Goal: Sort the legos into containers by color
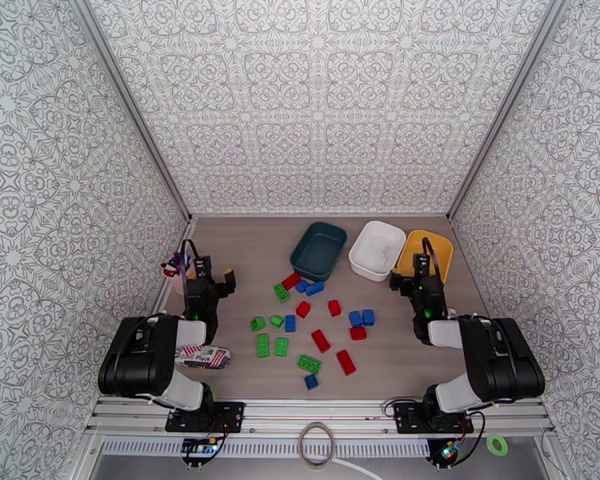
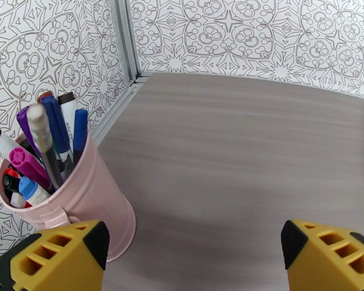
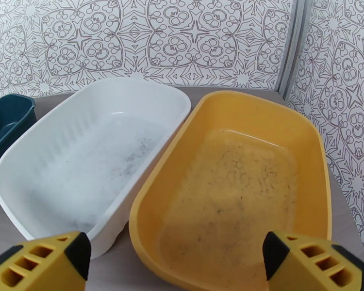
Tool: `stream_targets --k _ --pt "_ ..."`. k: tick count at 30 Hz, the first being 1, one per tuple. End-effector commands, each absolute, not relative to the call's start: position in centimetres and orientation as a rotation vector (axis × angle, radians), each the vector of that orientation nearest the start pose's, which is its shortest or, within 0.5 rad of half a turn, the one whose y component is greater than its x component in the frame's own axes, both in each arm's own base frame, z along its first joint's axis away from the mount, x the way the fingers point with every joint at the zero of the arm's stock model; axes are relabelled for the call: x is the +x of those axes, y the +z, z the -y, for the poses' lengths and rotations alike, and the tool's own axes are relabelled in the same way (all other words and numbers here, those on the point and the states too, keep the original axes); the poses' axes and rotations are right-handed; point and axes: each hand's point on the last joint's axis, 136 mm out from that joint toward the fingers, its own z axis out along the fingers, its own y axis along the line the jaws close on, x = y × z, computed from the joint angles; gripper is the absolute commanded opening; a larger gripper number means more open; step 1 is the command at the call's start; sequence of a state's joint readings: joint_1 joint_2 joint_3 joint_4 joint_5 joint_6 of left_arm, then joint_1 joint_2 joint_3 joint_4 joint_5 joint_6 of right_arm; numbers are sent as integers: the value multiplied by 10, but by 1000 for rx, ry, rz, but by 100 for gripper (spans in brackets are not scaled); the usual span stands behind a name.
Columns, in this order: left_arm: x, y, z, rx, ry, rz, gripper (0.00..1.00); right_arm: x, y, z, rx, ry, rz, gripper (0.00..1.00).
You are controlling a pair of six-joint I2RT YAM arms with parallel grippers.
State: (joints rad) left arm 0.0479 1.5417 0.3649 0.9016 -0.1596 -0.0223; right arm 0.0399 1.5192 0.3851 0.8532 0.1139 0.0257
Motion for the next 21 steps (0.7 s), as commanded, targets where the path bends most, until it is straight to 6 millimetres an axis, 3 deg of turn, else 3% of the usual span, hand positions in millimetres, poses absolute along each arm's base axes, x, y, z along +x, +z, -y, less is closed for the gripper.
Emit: stream_targets --k 1,21 --pt "400 112 -40 -137 145 -1831 99 401 117 2 52 -51 -1836 99" --pt "400 113 -42 -141 136 -1832 99 402 117 3 53 -52 -1836 99"
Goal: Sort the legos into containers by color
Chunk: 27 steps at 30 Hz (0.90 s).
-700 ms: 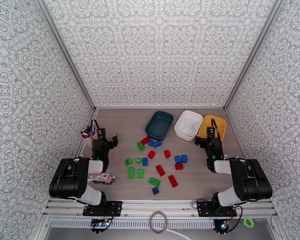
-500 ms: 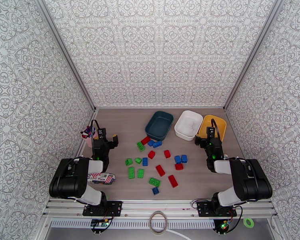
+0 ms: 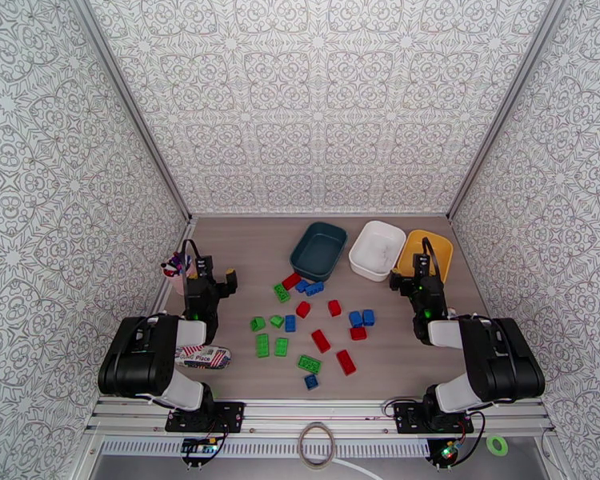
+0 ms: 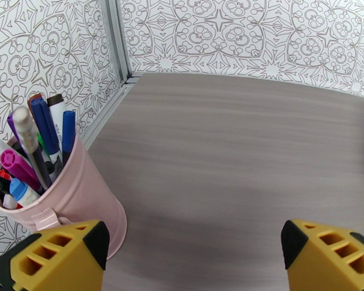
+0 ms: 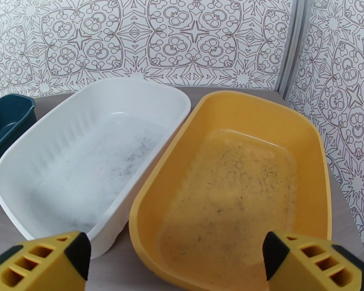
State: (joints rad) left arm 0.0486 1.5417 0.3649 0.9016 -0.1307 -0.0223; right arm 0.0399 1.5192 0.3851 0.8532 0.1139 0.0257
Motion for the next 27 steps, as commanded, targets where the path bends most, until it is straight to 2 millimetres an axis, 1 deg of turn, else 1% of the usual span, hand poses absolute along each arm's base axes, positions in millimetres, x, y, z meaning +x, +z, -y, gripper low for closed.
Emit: stream_targets --k 1,19,21,22,23,25,27 --pt "400 113 -42 -141 137 -1832 99 402 117 2 52 -51 -1835 99" --pt "400 113 -42 -143 123 -1831 99 402 117 2 54 -51 -1836 99" --pt "398 115 -47 -170 138 -1820 99 401 118 2 55 -50 -1833 99" --pt "395 119 -54 -218 162 -1811 99 401 120 7 79 -69 -1826 99" --pt "391 123 -60 -257 176 -1809 99 399 124 17 147 -105 -1819 99" --pt "386 135 -59 -246 174 -1794 99 392 136 35 254 -172 -1806 99" --pt "381 150 -57 -252 171 -1797 99 385 152 42 288 -205 -1811 99"
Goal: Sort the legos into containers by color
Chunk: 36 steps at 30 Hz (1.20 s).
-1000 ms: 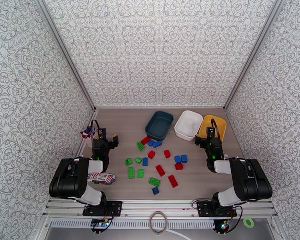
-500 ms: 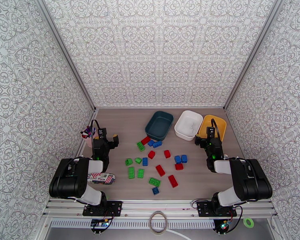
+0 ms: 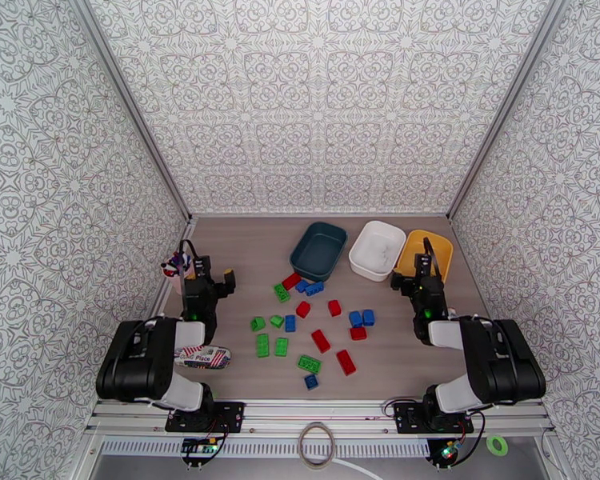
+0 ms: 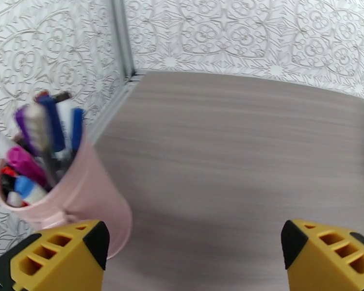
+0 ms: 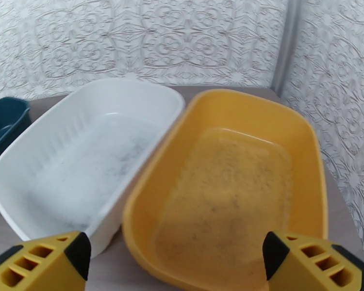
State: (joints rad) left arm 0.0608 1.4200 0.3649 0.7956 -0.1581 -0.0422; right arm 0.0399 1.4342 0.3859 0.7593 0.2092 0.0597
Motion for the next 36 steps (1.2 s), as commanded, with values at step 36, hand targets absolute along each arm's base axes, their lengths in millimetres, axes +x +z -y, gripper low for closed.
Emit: stream_targets --k 36 --pt "242 145 173 -619 -515 -2435 99 195 125 -183 41 708 -2857 63"
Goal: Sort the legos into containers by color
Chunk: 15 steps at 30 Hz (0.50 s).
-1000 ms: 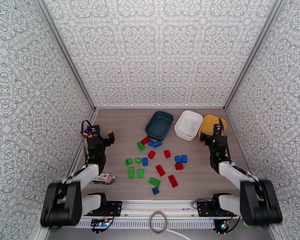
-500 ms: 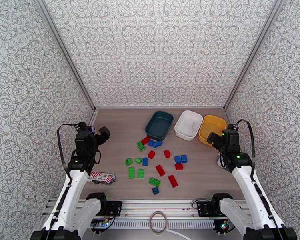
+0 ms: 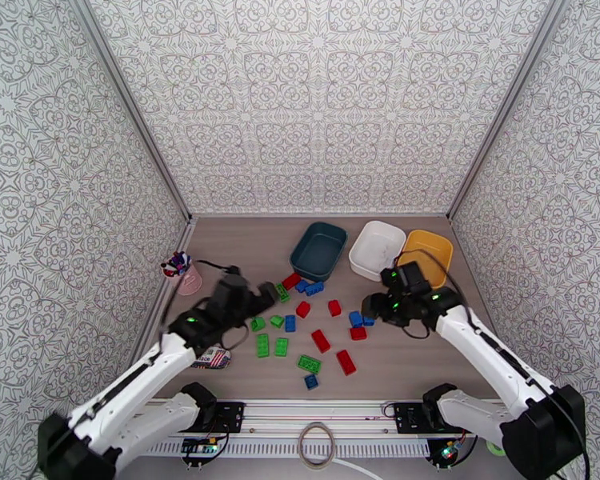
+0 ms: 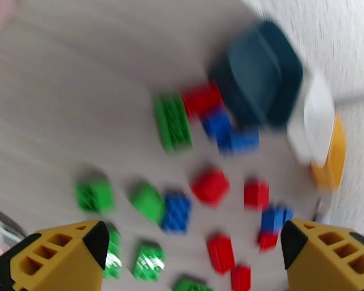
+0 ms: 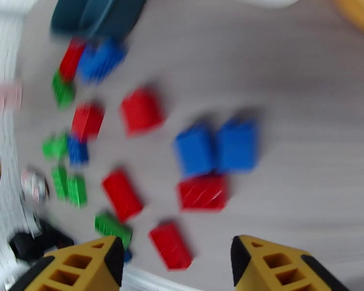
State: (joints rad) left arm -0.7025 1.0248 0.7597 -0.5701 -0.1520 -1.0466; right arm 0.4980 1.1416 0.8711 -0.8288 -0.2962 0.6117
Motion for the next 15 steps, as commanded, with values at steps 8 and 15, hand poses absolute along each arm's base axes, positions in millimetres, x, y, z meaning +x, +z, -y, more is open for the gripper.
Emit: stream_targets --k 8,15 --pt "230 119 204 -606 -491 -2596 96 155 87 -208 -207 475 -2994 65" --pt "211 108 191 -678 -447 -2639 96 137 53 -222 -314 302 -3059 65"
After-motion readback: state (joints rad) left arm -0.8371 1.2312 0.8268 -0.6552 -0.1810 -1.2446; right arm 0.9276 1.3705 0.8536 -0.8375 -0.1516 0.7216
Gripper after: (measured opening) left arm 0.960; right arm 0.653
